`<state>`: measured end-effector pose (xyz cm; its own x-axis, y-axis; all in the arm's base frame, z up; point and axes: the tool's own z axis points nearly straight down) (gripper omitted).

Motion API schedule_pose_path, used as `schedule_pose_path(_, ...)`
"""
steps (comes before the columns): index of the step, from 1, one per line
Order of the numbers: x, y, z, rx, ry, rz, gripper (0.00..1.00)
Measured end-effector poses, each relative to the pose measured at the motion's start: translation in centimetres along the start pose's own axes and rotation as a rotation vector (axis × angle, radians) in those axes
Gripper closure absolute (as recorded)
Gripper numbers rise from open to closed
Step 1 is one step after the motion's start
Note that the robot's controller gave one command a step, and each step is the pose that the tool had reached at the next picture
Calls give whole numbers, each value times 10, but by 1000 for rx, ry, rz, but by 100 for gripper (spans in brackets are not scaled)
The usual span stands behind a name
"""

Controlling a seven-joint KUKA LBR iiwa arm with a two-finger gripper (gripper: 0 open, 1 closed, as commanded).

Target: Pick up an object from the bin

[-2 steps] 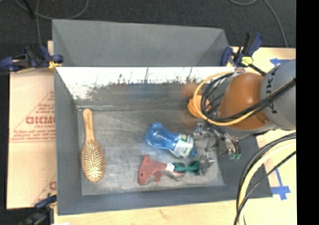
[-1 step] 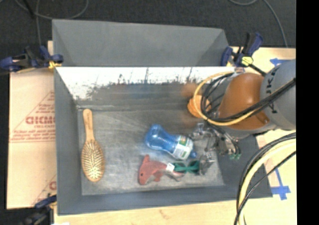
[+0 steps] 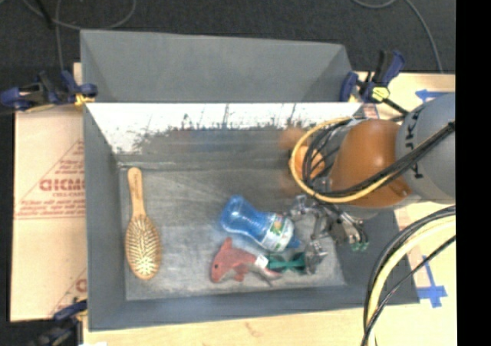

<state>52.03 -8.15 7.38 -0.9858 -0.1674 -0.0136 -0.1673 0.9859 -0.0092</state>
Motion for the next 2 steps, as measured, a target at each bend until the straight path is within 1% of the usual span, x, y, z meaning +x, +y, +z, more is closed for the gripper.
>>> schedule_pose_path(1, 24, 32, 0, -4, -4, -243, 0)
schedule_pose_path(2, 32, 37, -2, -1, -10, -173, 0)
